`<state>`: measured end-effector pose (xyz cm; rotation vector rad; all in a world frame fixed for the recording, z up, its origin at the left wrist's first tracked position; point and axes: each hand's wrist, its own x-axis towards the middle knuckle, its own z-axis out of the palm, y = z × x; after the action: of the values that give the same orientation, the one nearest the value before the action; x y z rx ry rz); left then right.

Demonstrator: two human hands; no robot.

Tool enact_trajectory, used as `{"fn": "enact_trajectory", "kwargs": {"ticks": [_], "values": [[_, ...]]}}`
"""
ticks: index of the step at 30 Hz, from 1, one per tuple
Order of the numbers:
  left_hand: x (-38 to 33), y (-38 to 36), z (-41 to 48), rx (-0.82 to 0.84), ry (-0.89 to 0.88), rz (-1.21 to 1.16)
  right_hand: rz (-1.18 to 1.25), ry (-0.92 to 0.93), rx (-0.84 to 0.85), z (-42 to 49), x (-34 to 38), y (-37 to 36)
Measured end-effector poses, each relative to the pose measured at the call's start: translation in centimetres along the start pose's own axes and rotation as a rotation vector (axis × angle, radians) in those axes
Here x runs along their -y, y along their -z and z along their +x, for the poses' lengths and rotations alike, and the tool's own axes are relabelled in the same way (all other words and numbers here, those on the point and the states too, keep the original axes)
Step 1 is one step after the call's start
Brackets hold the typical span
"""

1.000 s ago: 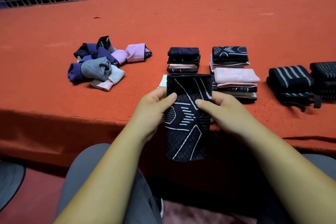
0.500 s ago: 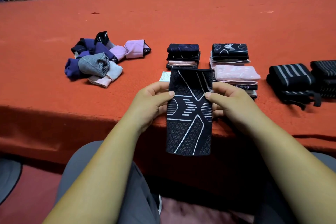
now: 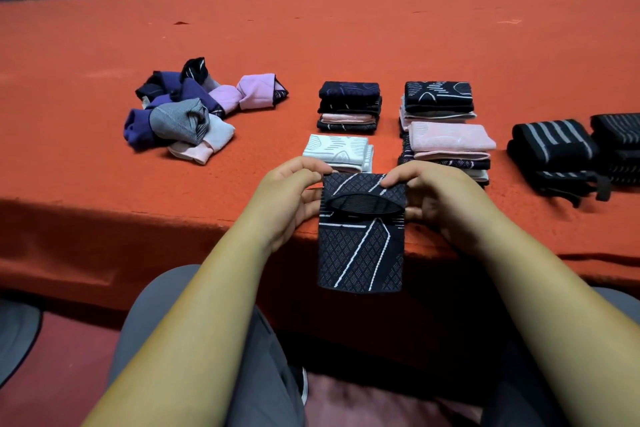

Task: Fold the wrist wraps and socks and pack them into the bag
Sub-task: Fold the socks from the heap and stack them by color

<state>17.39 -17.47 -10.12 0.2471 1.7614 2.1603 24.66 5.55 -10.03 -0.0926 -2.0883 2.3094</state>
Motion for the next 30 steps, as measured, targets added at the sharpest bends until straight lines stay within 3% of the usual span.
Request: {"fn": "enact_trajectory", "kwargs": {"ticks": [10, 15, 18, 23, 27, 30], "values": [[0.6, 0.1, -0.5, 0.094, 0.028, 0.176, -0.160, 0.108, 0.053, -0.9, -0.5, -0.3], [0.3, 0.0, -0.7, 0.058, -0.021, 0.167, -0.212, -0.035, 0.105, -0.5, -0.5, -0.3], [0.3, 0.3, -0.7, 0.082, -0.042, 0.109, -0.304, -0.032, 0.159, -0.6, -0.4, -0.4], [0.4, 0.6, -0.9, 0.107, -0.033, 0.079, -0.336, 0.040, 0.136, -0.6, -0.9, -0.4], [0.3, 0.7, -1.5, 0.204, 0.022, 0.187, -0.329, 0.105, 0.051, -0.7, -0.9, -0.7], [0.2, 0.4, -1.6, 0.163, -0.039, 0.232, -0.313, 0.127, 0.059, -0.8, -0.9, -0.9]]}}
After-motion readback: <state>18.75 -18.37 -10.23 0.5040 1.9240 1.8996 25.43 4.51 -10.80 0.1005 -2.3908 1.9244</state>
